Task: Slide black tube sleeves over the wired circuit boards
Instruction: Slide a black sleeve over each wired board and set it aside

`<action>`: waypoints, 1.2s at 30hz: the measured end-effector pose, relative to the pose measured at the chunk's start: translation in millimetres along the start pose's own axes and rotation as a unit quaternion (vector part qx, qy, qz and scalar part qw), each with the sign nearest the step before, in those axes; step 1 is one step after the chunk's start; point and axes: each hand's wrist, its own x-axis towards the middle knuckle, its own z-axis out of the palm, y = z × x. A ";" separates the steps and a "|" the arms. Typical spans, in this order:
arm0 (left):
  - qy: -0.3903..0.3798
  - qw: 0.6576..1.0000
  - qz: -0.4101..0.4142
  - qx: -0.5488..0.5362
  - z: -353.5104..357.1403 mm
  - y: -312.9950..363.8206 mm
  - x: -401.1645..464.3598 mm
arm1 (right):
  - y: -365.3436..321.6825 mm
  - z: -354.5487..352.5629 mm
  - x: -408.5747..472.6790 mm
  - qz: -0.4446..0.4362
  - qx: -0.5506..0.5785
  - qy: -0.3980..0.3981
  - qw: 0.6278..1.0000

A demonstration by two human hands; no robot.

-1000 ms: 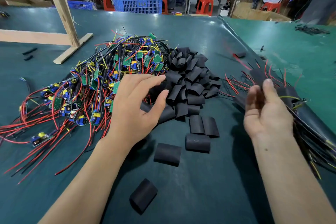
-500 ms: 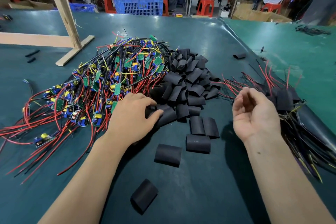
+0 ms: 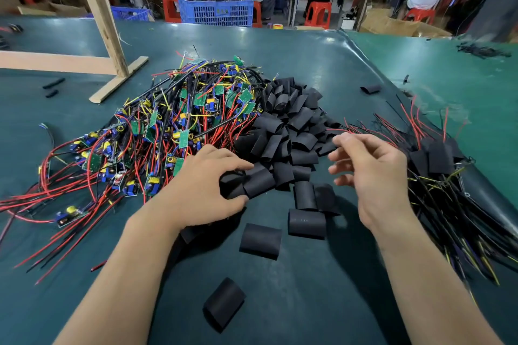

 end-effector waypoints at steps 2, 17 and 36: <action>-0.020 0.998 0.011 -0.059 -6.7 -5.6 -3.6 | 4.2 2.9 -2.8 -0.029 -0.064 -0.023 0.997; 0.311 0.915 -0.244 0.082 4.0 -39.1 10.0 | 11.2 12.5 -13.0 -0.095 -0.148 -0.075 0.982; 0.150 0.872 -0.001 -0.467 25.0 54.9 6.8 | 3.5 24.0 -25.7 0.020 0.066 -0.275 0.959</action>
